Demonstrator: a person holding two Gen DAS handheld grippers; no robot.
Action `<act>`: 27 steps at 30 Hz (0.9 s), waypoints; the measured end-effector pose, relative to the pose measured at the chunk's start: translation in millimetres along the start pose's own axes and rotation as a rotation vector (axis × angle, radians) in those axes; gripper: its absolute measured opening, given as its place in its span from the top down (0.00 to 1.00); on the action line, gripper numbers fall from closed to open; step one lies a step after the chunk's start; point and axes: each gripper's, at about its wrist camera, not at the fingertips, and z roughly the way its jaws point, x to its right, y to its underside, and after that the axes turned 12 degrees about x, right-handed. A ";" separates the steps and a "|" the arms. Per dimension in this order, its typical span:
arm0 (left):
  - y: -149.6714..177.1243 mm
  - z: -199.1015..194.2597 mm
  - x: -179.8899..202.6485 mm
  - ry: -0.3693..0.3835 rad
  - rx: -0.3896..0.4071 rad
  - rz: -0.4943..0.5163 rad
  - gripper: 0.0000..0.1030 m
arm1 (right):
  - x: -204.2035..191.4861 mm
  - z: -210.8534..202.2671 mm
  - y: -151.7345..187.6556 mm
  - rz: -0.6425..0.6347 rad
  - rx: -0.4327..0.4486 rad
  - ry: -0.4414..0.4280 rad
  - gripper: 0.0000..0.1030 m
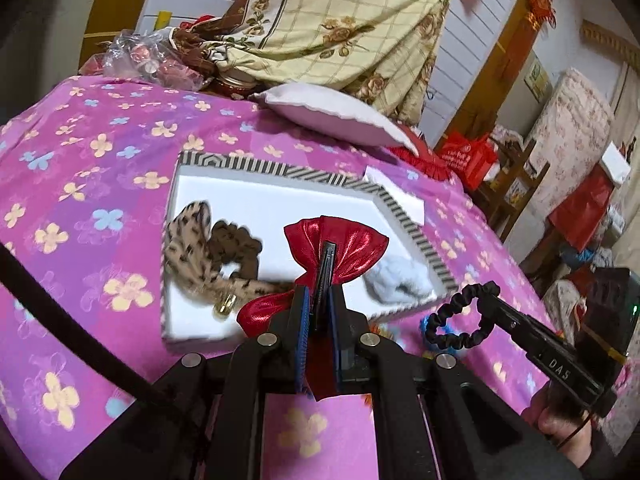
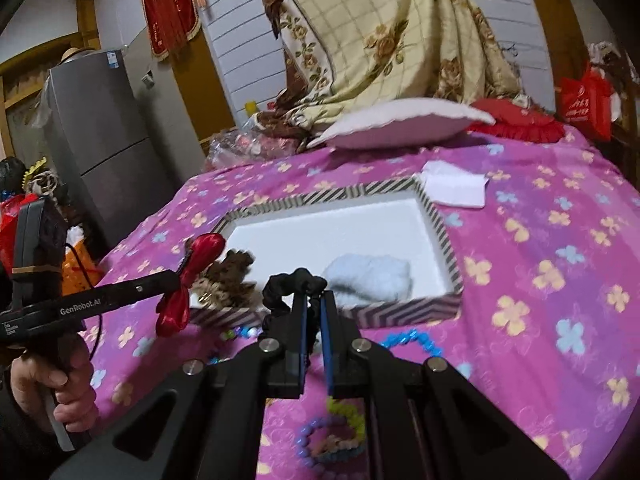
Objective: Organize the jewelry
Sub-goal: 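Place the red bow and black scrunchie into the tray and open both tools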
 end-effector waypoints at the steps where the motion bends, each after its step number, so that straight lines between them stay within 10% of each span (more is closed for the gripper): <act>1: -3.5 3.0 0.2 -0.002 0.013 -0.005 1.00 | 0.9 2.3 -3.8 -0.004 0.008 0.007 0.94; 14: -24.8 72.3 -15.4 -0.103 0.010 -0.072 1.00 | 28.9 82.9 -41.7 0.059 0.038 0.034 0.94; 27: -11.3 118.0 -18.7 -0.179 -0.117 -0.015 1.00 | 61.1 146.8 -21.1 0.190 -0.162 0.114 0.91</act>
